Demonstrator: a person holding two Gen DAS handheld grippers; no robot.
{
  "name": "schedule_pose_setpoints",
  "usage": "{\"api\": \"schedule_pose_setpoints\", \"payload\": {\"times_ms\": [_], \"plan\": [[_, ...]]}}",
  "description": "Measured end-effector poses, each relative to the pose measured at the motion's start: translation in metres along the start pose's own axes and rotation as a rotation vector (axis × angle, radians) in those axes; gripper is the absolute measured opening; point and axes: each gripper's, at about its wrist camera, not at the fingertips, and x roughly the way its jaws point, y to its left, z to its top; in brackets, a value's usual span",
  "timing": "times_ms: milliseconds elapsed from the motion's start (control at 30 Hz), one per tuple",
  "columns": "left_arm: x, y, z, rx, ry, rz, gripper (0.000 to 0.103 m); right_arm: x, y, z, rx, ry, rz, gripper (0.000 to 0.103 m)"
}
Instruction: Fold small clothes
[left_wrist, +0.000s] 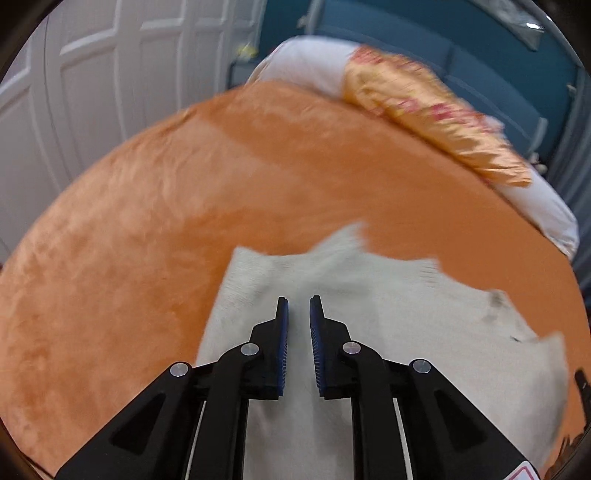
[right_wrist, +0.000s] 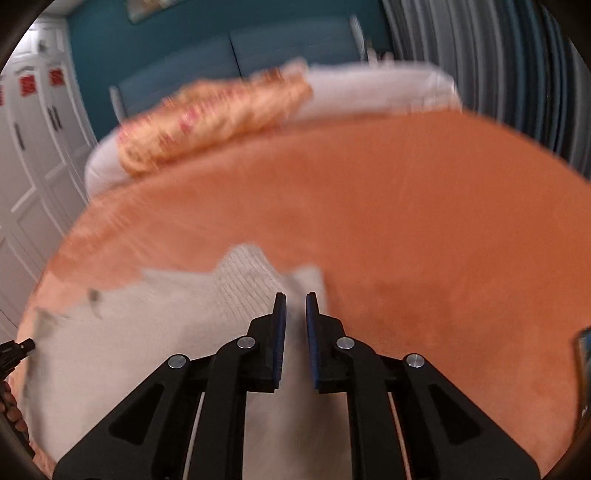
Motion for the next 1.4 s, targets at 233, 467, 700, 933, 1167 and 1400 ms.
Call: {"api": "schedule_pose_setpoints", "payload": {"times_ms": [233,467,700,933,1167,1400], "plan": [[-0.043,-0.070,-0.074,0.181,0.076,-0.145,0.017,-0.033,0.129,-0.089,-0.252,0.206,0.371,0.010],[-0.031,-0.023,-0.104,0.189,0.150,0.004,0.019,-0.028,0.048,-0.115,-0.198,0.288,0.120,0.005],[-0.041,0.042,-0.102,0.095,0.182,0.042,0.007,-0.051,-0.030,-0.108,-0.079,0.288,-0.038,0.000],[-0.049,-0.029,-0.095,0.147,0.157,-0.054,0.008,-0.064,0.073,-0.096,-0.197,0.223,0.170,0.005],[-0.030,-0.014,-0.110,0.120,0.208,-0.032,0.008,-0.042,0.067,-0.124,-0.257,0.302,0.130,0.003],[-0.040,0.006,-0.041,0.008,0.064,-0.009,0.046,-0.050,0.029,-0.043,-0.172,0.101,0.028,0.043]]}}
